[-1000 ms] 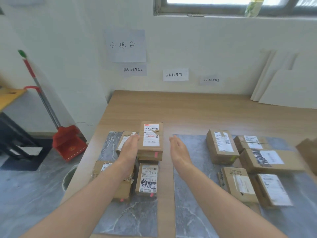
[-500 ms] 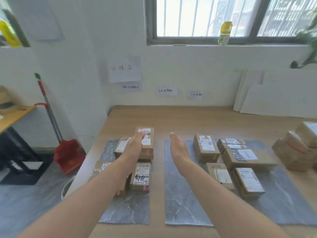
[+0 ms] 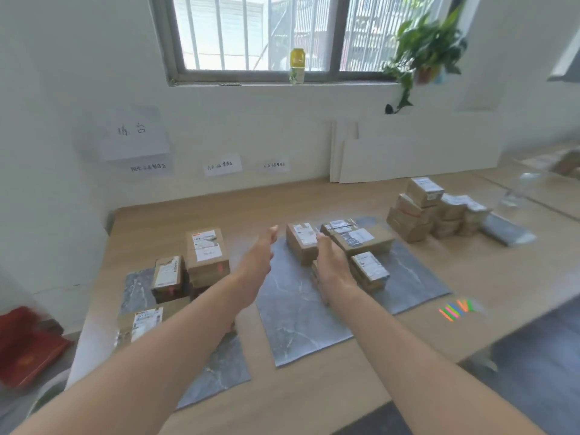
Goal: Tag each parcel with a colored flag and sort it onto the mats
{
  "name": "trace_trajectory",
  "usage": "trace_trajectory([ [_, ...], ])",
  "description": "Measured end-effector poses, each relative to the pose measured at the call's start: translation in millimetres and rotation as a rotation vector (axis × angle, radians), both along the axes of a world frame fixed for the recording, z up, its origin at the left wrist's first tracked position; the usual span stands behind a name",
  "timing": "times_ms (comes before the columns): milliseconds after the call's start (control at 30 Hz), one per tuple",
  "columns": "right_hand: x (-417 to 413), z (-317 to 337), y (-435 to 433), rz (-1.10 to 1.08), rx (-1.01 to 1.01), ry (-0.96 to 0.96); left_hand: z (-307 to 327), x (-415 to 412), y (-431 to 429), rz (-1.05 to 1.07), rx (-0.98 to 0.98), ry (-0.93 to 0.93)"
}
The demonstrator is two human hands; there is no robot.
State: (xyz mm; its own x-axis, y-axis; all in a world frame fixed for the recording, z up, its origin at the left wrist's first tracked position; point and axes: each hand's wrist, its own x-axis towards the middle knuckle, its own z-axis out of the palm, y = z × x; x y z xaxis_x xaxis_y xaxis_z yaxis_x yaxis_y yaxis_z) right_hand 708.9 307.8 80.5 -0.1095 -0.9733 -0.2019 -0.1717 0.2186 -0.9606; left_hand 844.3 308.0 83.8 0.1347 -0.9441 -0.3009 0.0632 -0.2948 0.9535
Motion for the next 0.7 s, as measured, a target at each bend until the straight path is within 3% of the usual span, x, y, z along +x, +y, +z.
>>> trace_trajectory([
  [400, -135, 16, 56, -0.320, -0.067, -0.026, 18, -129, 20, -0.337, -0.028, 0.040],
  [700, -270, 23, 55, -0.372, -0.139, -0.015, 36, -263, 3, -0.447, -0.071, 0.071],
])
